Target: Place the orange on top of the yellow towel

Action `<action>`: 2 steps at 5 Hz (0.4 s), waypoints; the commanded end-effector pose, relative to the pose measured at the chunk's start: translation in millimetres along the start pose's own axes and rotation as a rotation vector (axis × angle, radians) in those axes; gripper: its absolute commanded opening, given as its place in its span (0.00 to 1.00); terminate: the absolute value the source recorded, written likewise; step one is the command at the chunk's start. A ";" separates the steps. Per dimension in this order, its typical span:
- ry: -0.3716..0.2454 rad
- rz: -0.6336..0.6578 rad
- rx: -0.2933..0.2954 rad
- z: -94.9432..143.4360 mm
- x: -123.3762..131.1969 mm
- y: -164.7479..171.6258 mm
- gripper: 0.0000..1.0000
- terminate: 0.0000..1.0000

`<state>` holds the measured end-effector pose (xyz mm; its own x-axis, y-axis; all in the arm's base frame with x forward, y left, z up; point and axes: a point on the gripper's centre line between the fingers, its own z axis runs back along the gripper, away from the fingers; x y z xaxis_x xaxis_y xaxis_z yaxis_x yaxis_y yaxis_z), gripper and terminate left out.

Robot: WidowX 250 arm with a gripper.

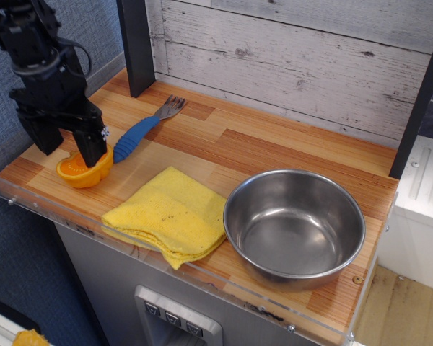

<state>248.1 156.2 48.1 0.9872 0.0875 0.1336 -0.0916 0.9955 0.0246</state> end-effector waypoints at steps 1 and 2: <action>-0.069 -0.001 0.072 -0.7 18.7 -9.2 1.00 0.00; -0.045 0.011 0.098 -12.1 22.5 -10.0 1.00 0.00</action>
<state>267.0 145.5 24.8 0.9854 0.1013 0.1368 -0.1159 0.9879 0.1033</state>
